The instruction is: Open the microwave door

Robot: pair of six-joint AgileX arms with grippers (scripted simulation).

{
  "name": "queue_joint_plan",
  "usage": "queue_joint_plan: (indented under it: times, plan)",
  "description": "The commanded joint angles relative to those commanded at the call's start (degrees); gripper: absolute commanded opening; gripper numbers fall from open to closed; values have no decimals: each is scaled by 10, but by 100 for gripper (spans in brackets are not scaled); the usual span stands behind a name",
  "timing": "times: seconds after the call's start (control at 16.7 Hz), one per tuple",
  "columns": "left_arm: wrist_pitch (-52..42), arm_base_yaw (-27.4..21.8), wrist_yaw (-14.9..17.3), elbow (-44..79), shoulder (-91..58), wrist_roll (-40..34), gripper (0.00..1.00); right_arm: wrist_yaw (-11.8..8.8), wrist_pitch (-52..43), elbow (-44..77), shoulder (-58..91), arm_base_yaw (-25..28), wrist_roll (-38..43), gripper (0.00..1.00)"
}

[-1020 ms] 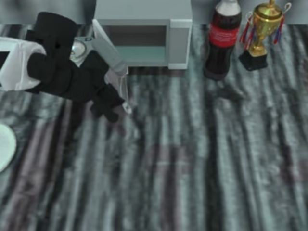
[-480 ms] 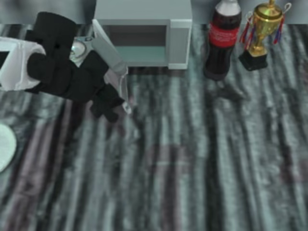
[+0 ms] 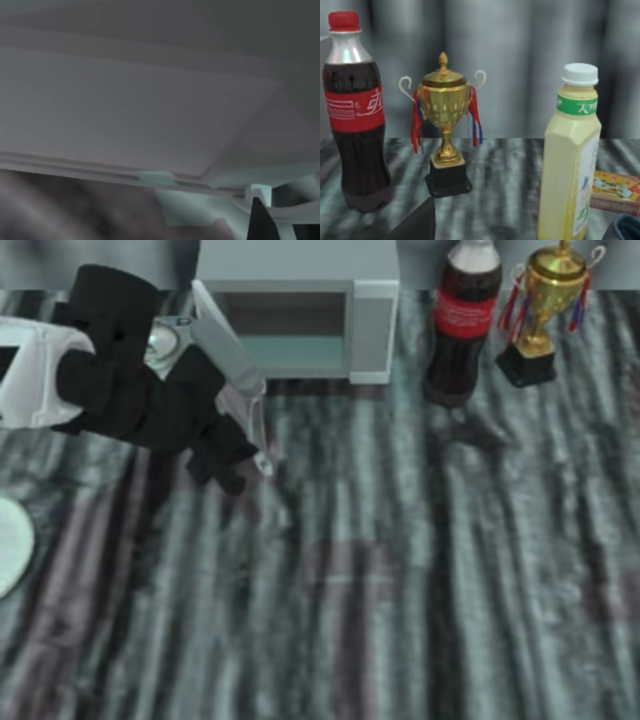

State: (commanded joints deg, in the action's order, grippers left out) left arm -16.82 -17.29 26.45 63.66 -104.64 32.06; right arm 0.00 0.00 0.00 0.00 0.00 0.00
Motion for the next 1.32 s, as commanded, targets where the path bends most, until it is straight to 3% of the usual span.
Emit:
queue_joint_plan:
  times: [0.54,1.32]
  plan:
    - [-36,27,32,13,-4,67,0,0,0,0,0,0,0,100]
    - [-37,28,33,13,-4,69,0,0,0,0,0,0,0,100]
